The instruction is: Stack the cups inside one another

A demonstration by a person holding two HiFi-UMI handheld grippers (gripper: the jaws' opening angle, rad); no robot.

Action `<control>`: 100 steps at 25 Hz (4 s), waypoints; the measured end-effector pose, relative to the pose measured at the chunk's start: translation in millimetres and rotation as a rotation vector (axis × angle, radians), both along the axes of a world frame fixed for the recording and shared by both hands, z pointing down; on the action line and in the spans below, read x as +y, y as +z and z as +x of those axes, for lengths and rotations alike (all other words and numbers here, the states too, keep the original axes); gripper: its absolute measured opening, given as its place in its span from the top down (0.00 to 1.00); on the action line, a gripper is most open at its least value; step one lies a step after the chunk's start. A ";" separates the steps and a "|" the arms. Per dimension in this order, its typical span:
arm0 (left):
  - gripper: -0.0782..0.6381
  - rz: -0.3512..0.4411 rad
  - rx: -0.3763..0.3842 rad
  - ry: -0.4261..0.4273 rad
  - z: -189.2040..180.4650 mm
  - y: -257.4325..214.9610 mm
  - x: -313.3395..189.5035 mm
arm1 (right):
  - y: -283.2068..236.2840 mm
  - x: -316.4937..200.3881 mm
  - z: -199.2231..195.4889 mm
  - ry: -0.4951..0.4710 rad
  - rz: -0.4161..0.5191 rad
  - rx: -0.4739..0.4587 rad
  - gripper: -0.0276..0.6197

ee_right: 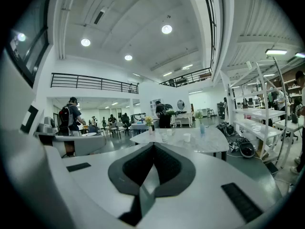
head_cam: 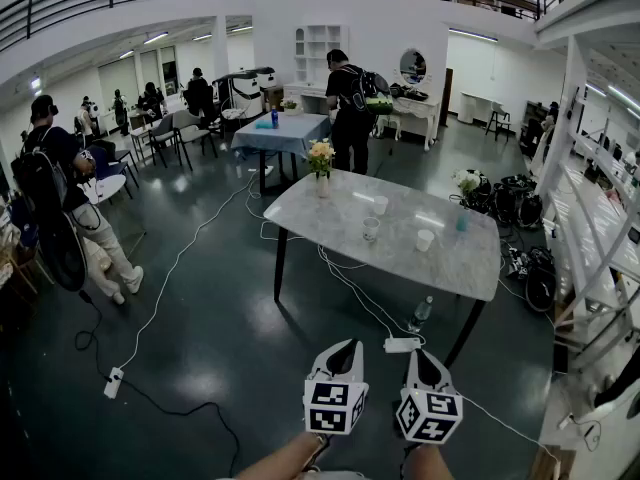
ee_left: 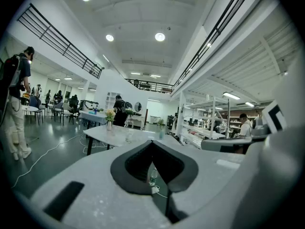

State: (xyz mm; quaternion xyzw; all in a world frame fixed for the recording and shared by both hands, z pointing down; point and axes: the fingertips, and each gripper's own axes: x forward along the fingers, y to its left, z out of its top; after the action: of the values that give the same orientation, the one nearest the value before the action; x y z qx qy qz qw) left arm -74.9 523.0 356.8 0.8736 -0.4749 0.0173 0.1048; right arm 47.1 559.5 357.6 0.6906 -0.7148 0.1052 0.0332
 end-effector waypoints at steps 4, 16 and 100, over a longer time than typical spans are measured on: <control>0.90 0.005 -0.008 -0.003 -2.3 1.8 -2.5 | 1.8 -2.6 -3.6 -0.003 0.003 0.000 0.95; 0.90 -0.001 0.001 0.007 -20.7 3.3 -15.2 | 4.7 -15.7 -21.0 0.000 0.013 -0.041 0.95; 0.90 -0.079 -0.100 -0.110 72.7 54.6 -422.8 | 59.2 -418.7 154.4 0.057 -0.121 -0.092 0.95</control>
State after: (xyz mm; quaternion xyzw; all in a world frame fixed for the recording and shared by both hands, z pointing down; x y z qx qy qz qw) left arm -2.1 100.2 411.5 0.8395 -0.5257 0.0737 0.1163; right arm 201.5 140.8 416.8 0.7017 -0.6881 0.1807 0.0387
